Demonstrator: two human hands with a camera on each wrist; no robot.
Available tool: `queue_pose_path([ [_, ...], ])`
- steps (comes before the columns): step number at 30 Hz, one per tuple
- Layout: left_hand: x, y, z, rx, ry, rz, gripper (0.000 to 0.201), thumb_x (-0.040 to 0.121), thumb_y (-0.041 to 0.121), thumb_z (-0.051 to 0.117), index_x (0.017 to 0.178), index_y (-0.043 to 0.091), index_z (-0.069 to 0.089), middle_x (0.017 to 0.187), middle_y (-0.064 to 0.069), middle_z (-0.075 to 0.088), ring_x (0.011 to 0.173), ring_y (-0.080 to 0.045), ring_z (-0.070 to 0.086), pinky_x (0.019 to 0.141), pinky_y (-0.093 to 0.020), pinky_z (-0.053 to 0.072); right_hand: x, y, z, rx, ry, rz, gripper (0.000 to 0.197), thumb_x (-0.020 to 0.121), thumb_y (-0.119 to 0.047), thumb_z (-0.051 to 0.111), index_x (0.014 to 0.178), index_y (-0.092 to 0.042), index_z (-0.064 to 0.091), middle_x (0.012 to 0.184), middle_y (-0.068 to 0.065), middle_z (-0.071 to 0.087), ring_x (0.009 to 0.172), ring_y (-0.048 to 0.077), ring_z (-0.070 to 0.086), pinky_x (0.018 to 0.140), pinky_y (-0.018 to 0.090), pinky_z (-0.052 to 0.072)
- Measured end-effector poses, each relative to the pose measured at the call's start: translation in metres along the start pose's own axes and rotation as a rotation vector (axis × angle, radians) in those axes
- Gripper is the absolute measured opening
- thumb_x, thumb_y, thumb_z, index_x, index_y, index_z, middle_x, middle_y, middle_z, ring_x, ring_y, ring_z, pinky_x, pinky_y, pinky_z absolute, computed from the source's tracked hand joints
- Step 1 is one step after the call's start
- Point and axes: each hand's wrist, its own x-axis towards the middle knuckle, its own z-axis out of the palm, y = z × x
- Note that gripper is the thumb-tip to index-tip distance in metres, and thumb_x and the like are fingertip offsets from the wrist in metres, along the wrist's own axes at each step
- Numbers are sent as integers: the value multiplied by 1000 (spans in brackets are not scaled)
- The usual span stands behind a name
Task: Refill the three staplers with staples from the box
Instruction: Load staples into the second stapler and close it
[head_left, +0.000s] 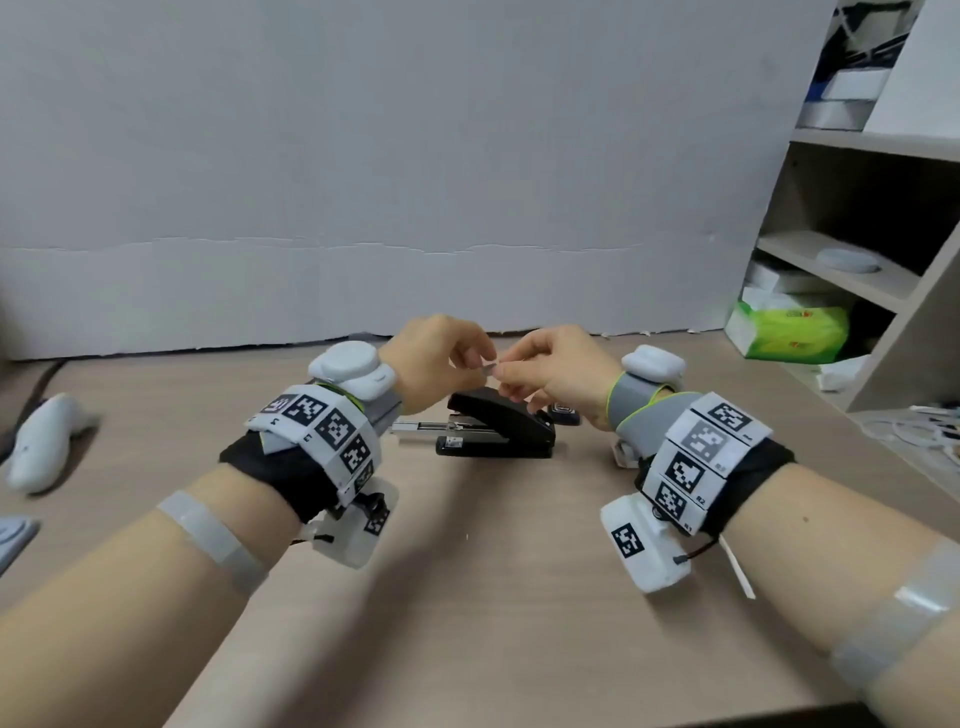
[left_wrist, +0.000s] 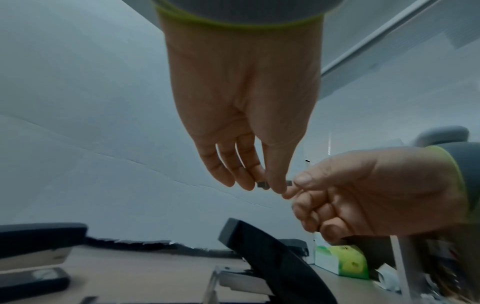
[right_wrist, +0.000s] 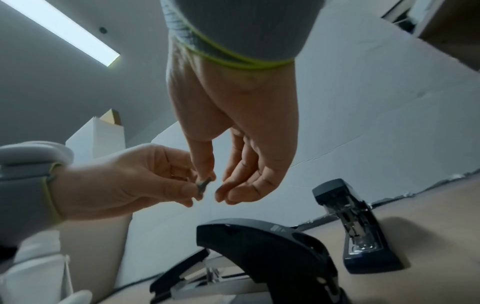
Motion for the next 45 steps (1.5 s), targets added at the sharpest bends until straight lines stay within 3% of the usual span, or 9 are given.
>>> queue_pose_path([
  [3,-3,-29,-10,-64,41,-71,15,84,18,72,98,23,73,85,4,66,83,-18,65,82,-36,55,13,13,2,-194,125,-34,13,72,-27,78,78,-21,68,80,4,73,73,23,68,71,39,57],
  [7,-9,-61,-9,-132,63,-202,11,79,16,75,83,26,72,80,0,68,72,-19,62,79,-39,54,23,30,-1,-372,79,-32,33,59,-47,78,86,-33,66,94,-11,65,84,10,61,78,30,51],
  [11,-9,-72,5,-199,-44,-276,11,76,12,77,77,22,71,77,0,74,69,-12,66,79,-35,55,23,40,4,-500,-128,15,44,70,-36,82,111,-30,64,102,-10,65,90,11,63,82,27,51],
  [15,-6,-73,13,-203,-142,-309,8,77,9,76,82,14,73,75,-1,73,67,-12,64,73,-27,52,27,51,5,-573,-168,2,24,76,-24,76,97,-30,67,93,-4,71,81,21,66,77,32,55],
  [22,-4,-67,15,-67,-232,-279,11,80,11,73,88,19,72,84,7,73,60,3,60,53,-6,43,30,56,0,-512,-200,-13,28,77,-24,78,103,-29,69,97,-2,72,82,19,65,82,33,54],
  [26,-3,-62,16,33,-255,-232,12,81,13,71,87,23,70,89,7,73,69,-1,62,59,-11,45,31,59,-1,-488,-208,-30,26,77,-23,78,97,-35,67,97,-1,73,90,23,68,87,37,55],
  [31,-5,-62,18,83,-270,-209,13,79,14,71,83,27,68,88,7,74,82,-11,68,79,-27,55,32,62,0,-468,-201,-37,26,77,-23,78,95,-37,67,96,-1,73,91,24,68,89,40,54],
  [37,-7,-62,22,172,-275,-147,10,82,20,72,81,29,66,86,7,72,86,-13,68,76,-22,50,33,65,0,-459,-197,-37,28,76,-23,78,103,-27,71,98,2,74,94,27,68,90,41,54],
  [45,-7,-61,23,264,-279,-113,13,82,21,72,94,19,76,90,3,73,88,-15,67,79,-25,51,34,68,0,-469,-188,-41,31,76,-24,78,106,-26,71,98,2,74,94,27,68,91,42,53],
])
